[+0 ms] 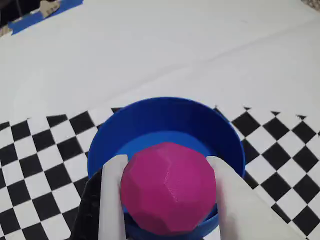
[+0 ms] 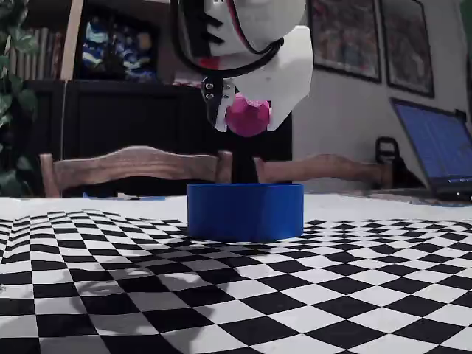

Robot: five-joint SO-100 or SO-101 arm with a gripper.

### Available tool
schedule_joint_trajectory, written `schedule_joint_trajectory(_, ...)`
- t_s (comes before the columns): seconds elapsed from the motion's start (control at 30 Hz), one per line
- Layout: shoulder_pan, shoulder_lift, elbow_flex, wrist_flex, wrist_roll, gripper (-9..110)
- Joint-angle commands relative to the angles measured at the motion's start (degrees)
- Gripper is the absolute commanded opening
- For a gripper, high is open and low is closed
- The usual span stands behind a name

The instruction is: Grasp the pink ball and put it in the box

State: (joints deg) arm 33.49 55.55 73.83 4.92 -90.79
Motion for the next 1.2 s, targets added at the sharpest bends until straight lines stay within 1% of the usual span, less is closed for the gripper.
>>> schedule_joint_trajectory(0.0, 0.6, 0.0, -4.2, 0.3, 0.4, 0)
schedule_joint_trajectory(1.17, 0.8, -13.4, -23.2, 4.2, 0.4, 0)
